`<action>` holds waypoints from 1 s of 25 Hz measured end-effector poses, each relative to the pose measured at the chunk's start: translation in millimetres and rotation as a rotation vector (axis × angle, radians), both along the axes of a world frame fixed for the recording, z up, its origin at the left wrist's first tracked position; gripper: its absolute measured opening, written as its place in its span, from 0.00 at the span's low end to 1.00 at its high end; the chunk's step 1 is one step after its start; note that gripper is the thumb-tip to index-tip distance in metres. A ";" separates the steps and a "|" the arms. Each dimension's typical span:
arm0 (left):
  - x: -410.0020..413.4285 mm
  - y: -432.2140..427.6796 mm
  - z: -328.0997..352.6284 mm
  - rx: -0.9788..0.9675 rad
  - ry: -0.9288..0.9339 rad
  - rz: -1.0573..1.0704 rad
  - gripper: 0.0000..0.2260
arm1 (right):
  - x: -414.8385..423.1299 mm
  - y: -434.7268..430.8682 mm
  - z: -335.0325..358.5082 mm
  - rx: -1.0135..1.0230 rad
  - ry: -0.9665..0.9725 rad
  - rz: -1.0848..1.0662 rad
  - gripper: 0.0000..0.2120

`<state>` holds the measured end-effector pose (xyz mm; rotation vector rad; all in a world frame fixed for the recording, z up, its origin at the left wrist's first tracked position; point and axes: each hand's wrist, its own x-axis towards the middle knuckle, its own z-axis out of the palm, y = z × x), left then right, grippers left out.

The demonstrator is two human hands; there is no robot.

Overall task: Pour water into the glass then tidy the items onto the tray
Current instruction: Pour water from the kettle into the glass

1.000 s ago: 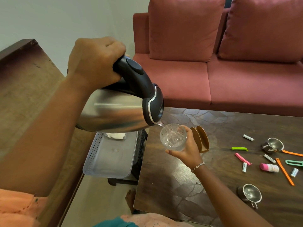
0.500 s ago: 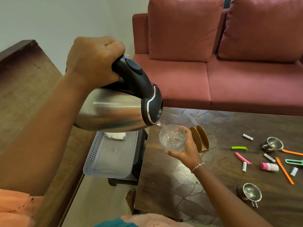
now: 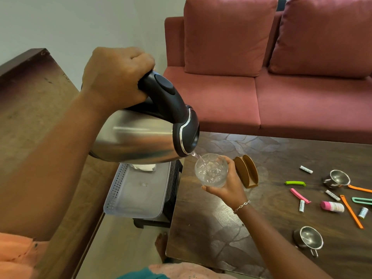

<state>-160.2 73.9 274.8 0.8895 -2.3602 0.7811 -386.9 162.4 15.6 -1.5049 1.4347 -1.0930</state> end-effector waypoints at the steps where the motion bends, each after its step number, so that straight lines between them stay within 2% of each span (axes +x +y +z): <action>1: 0.8 0.2 -0.5 -0.004 -0.002 -0.002 0.11 | 0.7 0.1 0.1 0.002 0.000 0.002 0.42; 25: 8.3 1.4 -1.4 0.029 -0.040 0.070 0.09 | 11.2 -1.1 4.9 0.002 -0.042 0.042 0.42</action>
